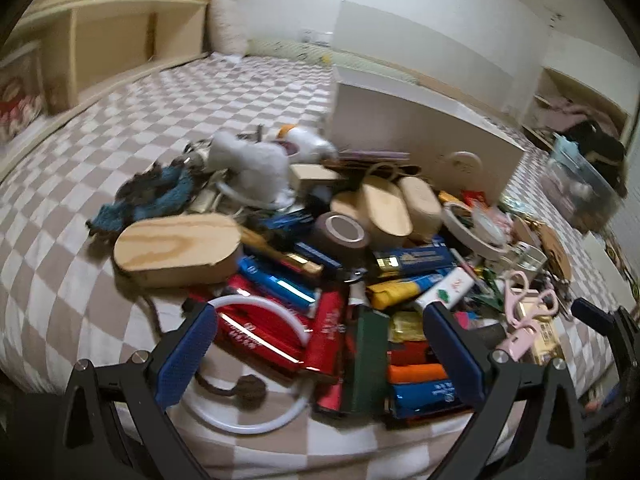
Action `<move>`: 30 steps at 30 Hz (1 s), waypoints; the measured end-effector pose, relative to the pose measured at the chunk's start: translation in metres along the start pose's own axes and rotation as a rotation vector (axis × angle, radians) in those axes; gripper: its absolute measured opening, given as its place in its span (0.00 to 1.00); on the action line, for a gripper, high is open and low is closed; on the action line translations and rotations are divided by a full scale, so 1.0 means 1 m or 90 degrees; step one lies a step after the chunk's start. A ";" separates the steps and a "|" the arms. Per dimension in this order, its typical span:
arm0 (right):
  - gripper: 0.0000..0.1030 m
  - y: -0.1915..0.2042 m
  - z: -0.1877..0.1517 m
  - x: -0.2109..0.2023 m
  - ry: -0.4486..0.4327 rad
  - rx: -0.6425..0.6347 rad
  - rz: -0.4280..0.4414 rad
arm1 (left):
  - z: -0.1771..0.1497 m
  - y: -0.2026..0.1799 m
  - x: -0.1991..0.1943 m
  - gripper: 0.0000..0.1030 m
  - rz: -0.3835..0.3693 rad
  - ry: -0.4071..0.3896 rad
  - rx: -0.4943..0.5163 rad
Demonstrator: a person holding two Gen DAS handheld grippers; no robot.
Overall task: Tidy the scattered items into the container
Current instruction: 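Move the right gripper to the pink scissors while the left gripper approaches the oval wooden lid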
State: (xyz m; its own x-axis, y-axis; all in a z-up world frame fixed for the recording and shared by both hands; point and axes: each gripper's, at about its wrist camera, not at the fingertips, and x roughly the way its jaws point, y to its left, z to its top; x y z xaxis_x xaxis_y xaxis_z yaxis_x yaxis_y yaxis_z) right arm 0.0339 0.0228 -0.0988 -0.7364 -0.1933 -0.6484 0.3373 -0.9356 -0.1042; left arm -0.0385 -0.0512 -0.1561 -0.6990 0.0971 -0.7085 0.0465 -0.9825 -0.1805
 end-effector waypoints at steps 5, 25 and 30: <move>0.84 0.011 0.002 0.015 0.020 -0.014 0.021 | -0.002 0.002 0.003 1.00 0.000 0.010 -0.006; 0.54 -0.022 -0.001 0.027 0.079 0.096 0.048 | 0.013 0.045 0.007 0.99 0.067 0.002 -0.095; 0.54 -0.032 0.000 0.019 0.078 0.140 0.080 | 0.021 0.070 0.015 0.99 0.108 0.013 -0.131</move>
State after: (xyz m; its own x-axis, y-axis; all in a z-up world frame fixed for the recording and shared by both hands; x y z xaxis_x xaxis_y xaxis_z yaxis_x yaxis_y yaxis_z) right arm 0.0089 0.0494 -0.1083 -0.6155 -0.2877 -0.7337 0.2771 -0.9506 0.1403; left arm -0.0603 -0.1221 -0.1650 -0.6537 -0.0613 -0.7543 0.3081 -0.9319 -0.1912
